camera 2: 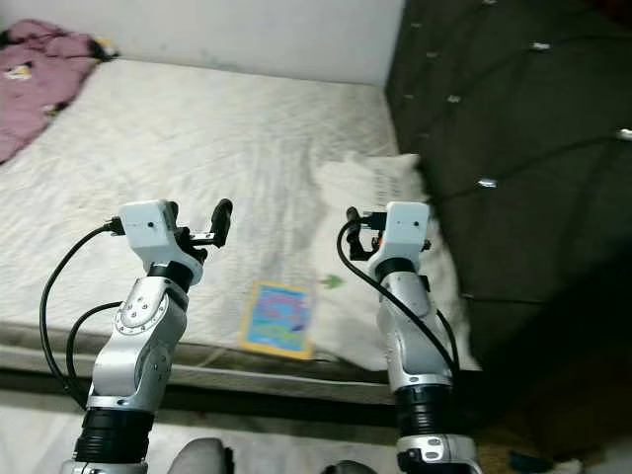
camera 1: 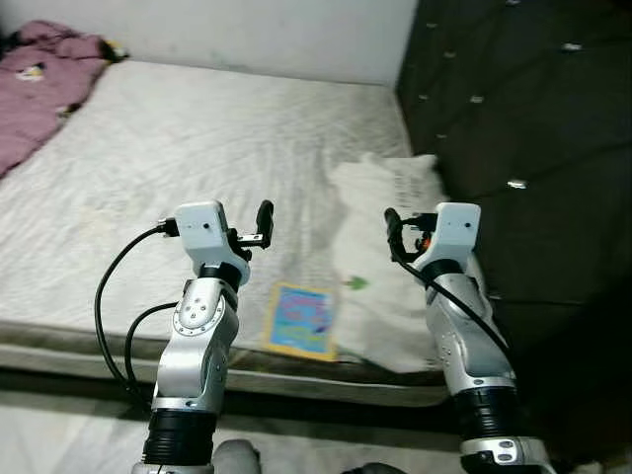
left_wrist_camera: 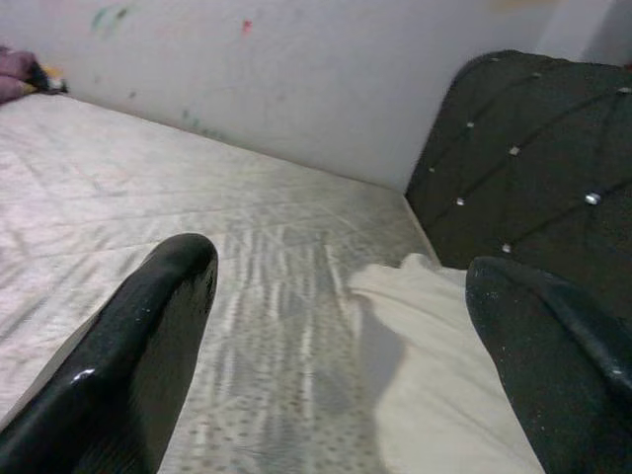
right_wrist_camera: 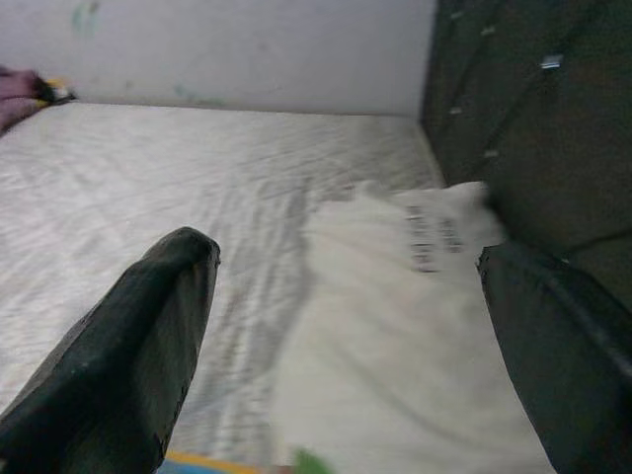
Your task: Clean up the room
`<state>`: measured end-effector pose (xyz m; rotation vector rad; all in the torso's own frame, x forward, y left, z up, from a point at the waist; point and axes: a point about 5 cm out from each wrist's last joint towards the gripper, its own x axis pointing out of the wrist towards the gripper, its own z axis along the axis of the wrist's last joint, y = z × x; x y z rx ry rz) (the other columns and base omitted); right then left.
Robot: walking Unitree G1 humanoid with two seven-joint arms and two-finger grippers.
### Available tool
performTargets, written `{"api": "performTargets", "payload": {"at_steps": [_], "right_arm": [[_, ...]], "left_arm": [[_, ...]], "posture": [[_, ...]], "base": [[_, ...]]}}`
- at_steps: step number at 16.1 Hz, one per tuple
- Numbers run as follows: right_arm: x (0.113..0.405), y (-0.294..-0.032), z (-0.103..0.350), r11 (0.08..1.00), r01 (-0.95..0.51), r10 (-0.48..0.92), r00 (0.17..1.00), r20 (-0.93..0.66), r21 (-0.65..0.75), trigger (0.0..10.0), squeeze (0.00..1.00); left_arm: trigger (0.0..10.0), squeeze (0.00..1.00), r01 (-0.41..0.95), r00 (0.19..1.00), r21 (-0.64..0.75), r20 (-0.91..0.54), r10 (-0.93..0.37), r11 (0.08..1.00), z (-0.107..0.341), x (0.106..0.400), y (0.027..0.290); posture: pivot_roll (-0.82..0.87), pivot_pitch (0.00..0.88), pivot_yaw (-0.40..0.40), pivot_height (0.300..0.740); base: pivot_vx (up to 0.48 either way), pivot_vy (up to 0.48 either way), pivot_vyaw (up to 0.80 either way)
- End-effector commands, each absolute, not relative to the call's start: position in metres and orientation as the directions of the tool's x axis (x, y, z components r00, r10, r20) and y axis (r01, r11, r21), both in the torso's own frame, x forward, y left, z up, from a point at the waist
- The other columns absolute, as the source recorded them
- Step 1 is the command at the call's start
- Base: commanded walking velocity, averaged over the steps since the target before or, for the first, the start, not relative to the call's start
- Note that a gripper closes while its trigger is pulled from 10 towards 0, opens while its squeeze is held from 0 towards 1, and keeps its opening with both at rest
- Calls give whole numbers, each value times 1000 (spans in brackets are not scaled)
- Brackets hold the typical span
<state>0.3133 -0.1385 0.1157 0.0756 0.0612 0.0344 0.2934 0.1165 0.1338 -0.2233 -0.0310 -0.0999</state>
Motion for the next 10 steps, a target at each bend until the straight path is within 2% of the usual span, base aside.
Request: {"api": "performTargets", "payload": {"at_steps": [1,10], "right_arm": [[315,-137,119,996,-45,49,997,-55,78,10000,0],[316,-135,119,996,-53,57,997,-55,71,10000,0]], "left_arm": [[10000,0,113,994,-245,36,-107,963,133,294,111],[10000,0,107,994,-256,38,-101,961,133,295,111]], "posture": [[28,0,-64,740],[26,0,-65,740]], "base": [[0,480,0],[0,480,0]]}}
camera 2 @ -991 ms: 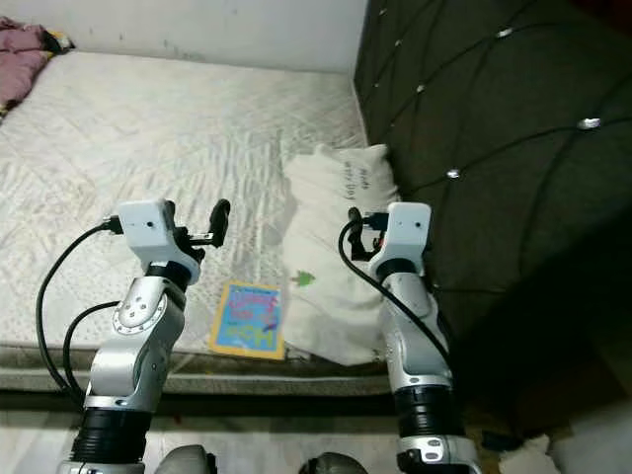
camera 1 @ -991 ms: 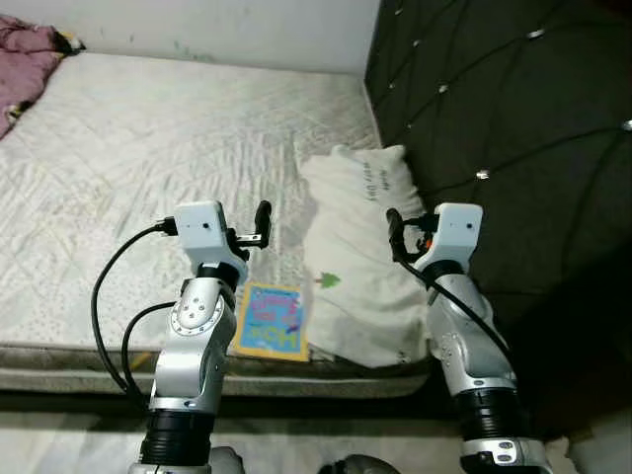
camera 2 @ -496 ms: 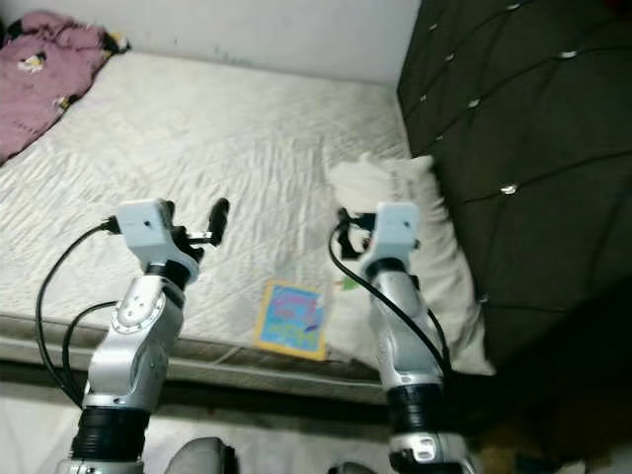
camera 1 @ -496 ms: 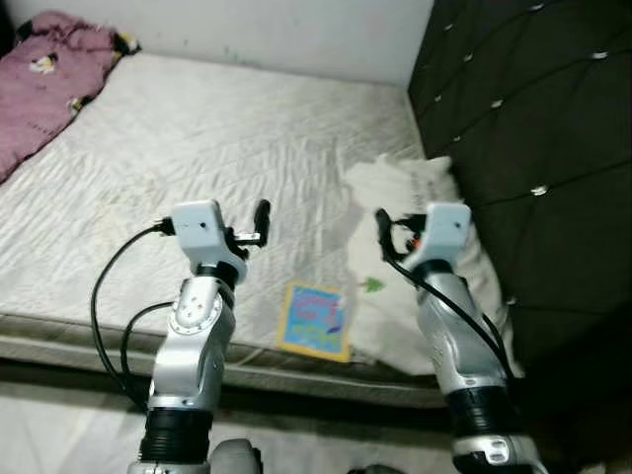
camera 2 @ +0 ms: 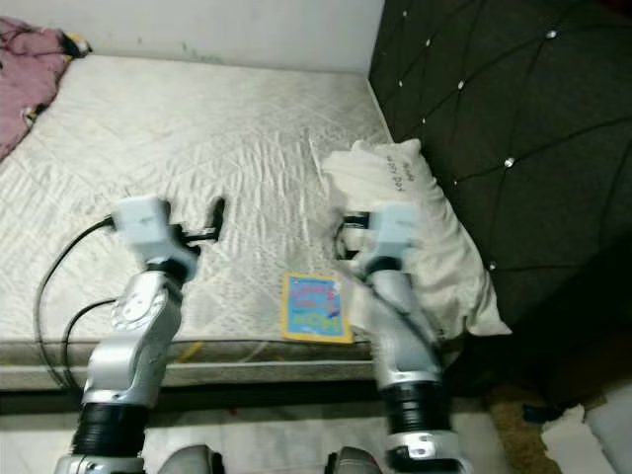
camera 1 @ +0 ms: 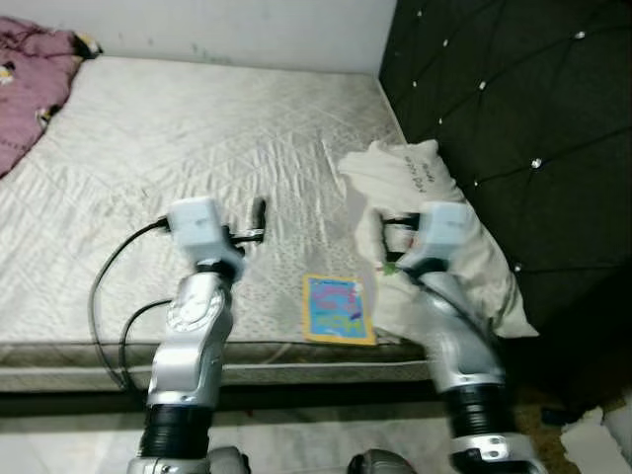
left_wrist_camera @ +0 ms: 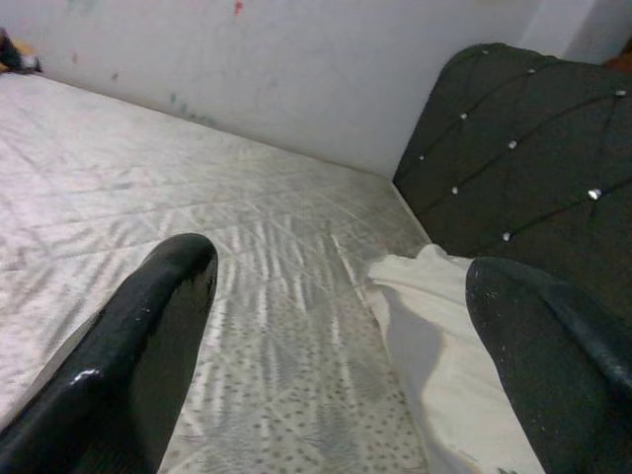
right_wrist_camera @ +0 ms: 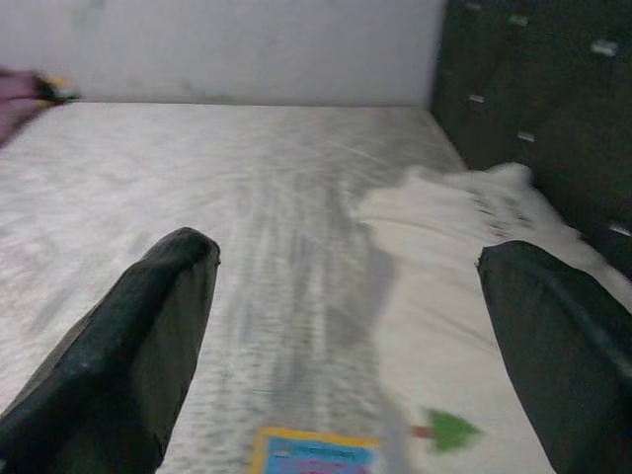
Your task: Clean up the room
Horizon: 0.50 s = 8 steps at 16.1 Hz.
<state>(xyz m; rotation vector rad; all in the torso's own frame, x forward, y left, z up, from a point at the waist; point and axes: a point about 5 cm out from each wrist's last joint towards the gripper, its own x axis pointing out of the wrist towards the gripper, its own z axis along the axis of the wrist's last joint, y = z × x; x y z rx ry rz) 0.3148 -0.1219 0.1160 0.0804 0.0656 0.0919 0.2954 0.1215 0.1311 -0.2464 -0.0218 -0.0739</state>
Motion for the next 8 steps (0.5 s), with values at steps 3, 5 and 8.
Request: {"api": "performTargets", "payload": {"at_steps": [3,5,8], "right_arm": [[316,-136,118,996,-52,56,997,-58,71,10000,0],[316,-136,117,996,-50,54,997,-61,71,10000,0],[316,-136,117,996,-52,57,996,-63,72,10000,0]], "left_arm": [[10000,0,106,994,-259,39,-100,960,133,296,111],[10000,0,109,994,-267,43,-101,958,134,296,111],[10000,0,116,993,-251,54,-106,961,135,296,110]], "posture": [[26,0,-65,740],[26,0,-65,740],[26,0,-65,740]], "base": [[0,480,0],[0,480,0],[0,480,0]]}}
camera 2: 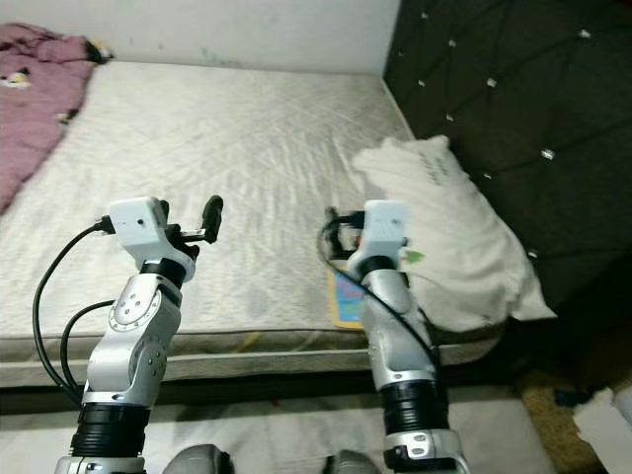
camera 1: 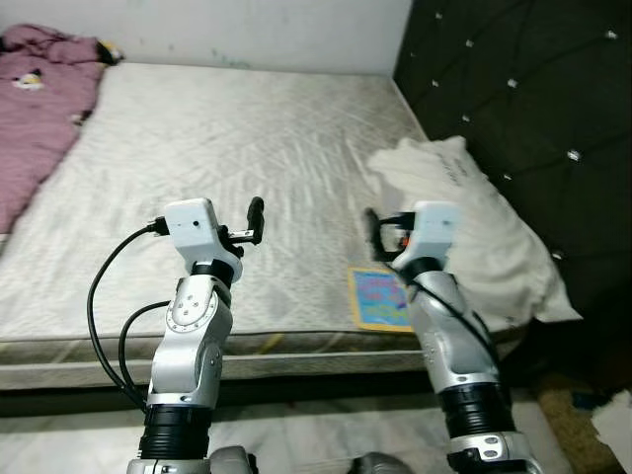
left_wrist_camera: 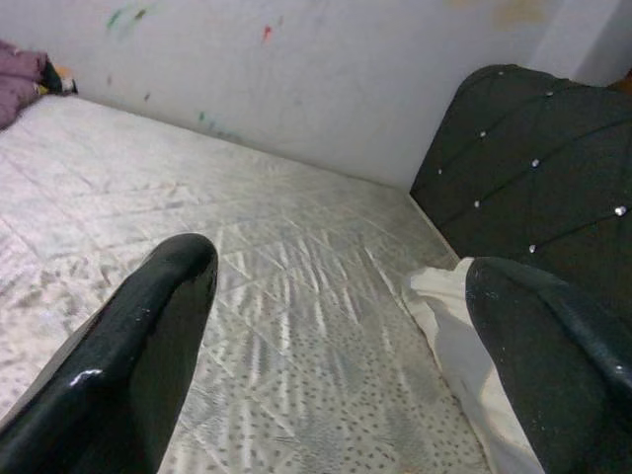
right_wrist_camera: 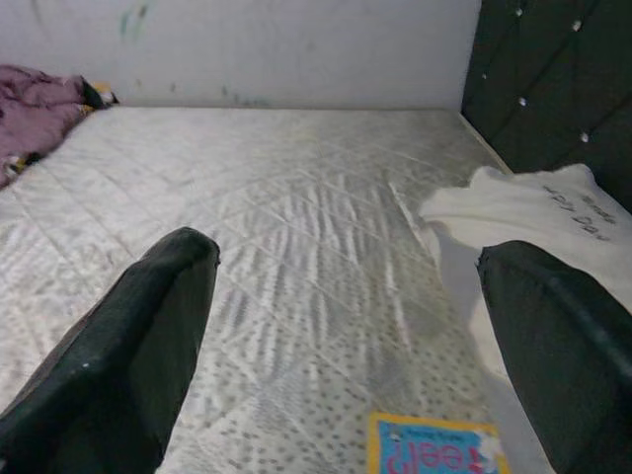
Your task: Clean up the room
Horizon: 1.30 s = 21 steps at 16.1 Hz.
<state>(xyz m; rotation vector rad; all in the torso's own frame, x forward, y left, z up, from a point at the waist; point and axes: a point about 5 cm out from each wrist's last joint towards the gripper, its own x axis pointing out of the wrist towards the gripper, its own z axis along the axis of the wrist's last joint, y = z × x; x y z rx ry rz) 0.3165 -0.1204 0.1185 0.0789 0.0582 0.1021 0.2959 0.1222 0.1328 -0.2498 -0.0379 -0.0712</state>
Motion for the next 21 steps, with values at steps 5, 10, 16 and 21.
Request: {"api": "performTargets", "payload": {"at_steps": [5,10,16,21], "right_arm": [[317,-134,116,996,-62,67,996,-65,65,10000,0],[318,-133,118,996,-73,75,996,-54,52,10000,0],[318,-133,117,996,-69,72,996,-58,52,10000,0],[317,-135,117,997,-62,65,996,-61,53,10000,0]], "left_arm": [[10000,0,133,990,-251,82,-115,959,139,297,117],[10000,0,161,986,-257,89,-142,953,139,295,112],[10000,0,167,985,-259,90,-148,951,139,294,111],[10000,0,172,984,-270,87,-154,947,139,294,109]], "posture": [[37,0,-69,740],[39,0,-70,740],[36,0,-70,740],[30,0,-70,740]], "base": [[0,0,0],[113,0,0],[339,0,0],[371,0,0]]}}
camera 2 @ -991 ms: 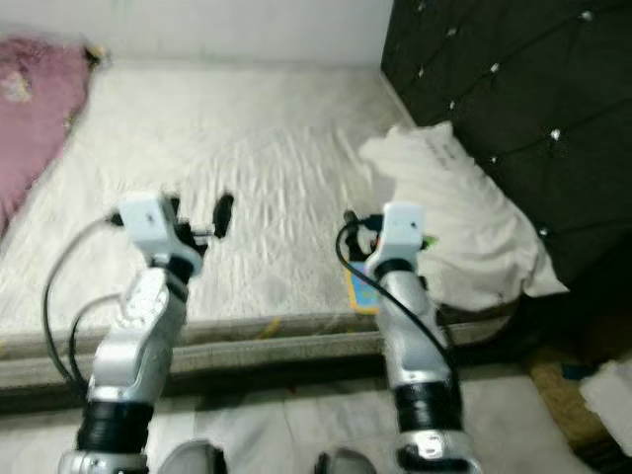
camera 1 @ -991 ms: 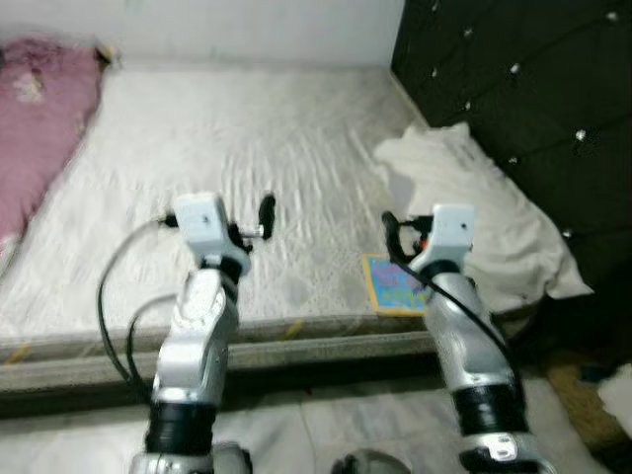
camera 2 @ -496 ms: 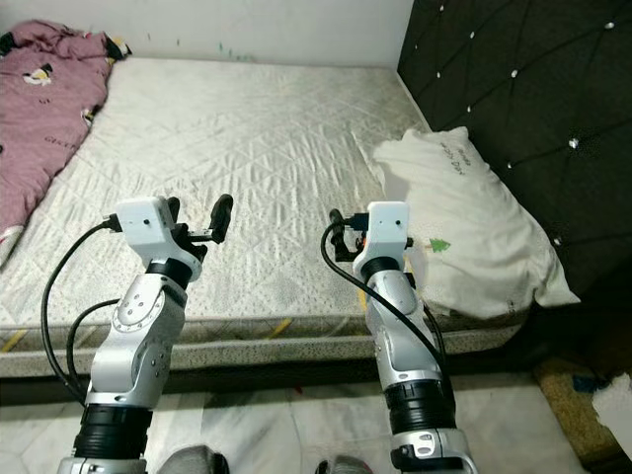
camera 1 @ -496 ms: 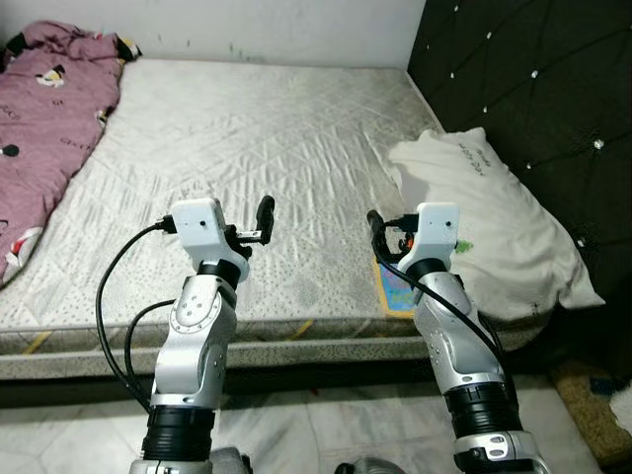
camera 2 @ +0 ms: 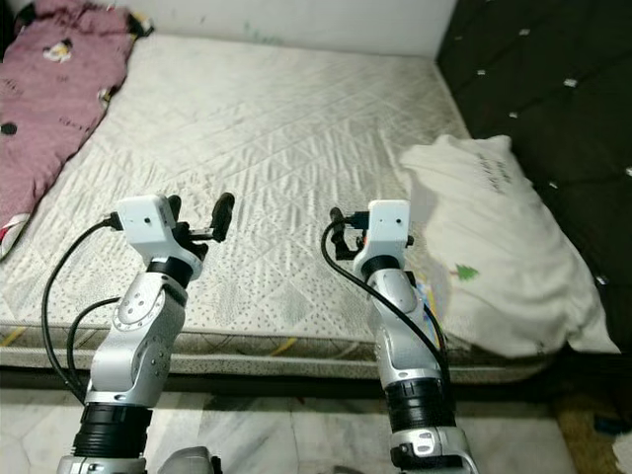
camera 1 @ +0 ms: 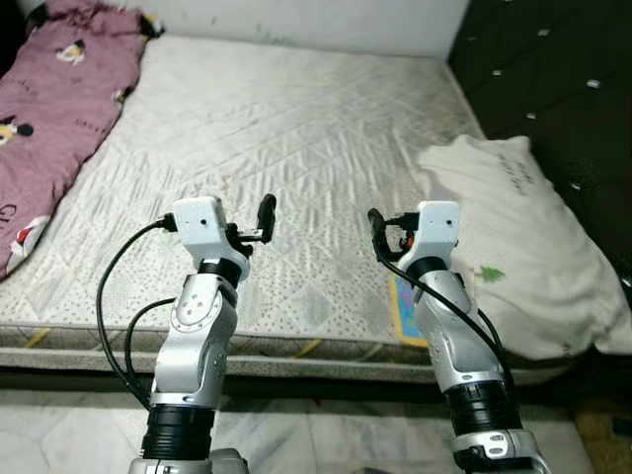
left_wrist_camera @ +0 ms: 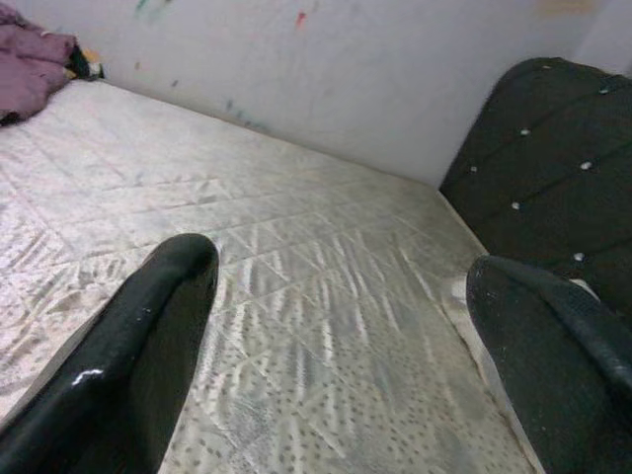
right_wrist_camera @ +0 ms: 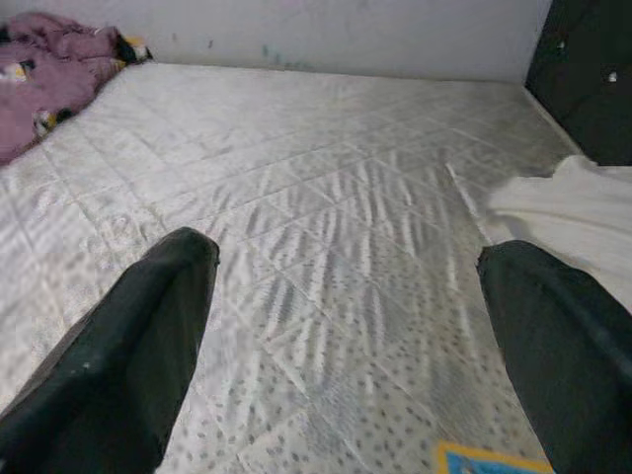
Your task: Clean up the room
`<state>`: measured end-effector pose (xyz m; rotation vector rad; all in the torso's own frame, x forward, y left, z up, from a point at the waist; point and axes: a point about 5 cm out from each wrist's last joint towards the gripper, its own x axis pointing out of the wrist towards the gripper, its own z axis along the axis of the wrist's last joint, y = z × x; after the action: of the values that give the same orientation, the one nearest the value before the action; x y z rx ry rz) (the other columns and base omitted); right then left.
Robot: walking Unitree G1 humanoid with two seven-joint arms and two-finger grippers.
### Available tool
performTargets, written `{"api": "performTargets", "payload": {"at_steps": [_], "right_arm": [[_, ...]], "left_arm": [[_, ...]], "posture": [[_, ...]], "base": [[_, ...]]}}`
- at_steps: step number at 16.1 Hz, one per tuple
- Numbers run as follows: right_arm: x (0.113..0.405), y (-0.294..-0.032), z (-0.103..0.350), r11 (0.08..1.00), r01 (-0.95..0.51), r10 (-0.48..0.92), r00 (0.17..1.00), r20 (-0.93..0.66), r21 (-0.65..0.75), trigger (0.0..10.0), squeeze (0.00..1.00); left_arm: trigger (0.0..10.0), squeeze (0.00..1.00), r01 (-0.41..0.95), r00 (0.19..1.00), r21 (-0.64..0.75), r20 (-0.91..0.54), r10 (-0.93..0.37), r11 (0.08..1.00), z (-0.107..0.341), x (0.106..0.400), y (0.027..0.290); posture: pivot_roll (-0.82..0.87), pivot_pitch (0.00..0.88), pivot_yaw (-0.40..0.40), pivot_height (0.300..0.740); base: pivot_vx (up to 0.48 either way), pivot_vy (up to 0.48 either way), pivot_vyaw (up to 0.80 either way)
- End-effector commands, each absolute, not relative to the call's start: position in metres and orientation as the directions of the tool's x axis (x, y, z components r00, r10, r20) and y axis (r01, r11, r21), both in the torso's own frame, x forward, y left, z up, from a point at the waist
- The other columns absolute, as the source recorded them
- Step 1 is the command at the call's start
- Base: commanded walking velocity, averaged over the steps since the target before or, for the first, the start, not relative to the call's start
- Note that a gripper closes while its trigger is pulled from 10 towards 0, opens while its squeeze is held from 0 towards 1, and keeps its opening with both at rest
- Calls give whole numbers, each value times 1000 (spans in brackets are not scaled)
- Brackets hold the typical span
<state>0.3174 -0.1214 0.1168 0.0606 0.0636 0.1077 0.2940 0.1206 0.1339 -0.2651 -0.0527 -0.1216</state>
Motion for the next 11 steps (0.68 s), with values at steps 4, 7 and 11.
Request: {"api": "performTargets", "payload": {"at_steps": [4,7,11], "right_arm": [[318,-135,117,997,-59,63,996,-59,56,10000,0],[318,-135,117,997,-55,59,996,-60,58,10000,0],[318,-135,117,997,-54,58,996,-63,63,10000,0]], "left_arm": [[10000,0,173,984,-271,86,-155,947,139,294,109],[10000,0,137,990,-288,61,-125,948,137,296,106],[10000,0,142,990,-300,51,-133,943,136,296,105]], "posture": [[30,0,-69,740],[30,0,-68,740],[31,0,-67,740]], "base": [[371,0,0],[110,0,0],[0,120,0]]}}
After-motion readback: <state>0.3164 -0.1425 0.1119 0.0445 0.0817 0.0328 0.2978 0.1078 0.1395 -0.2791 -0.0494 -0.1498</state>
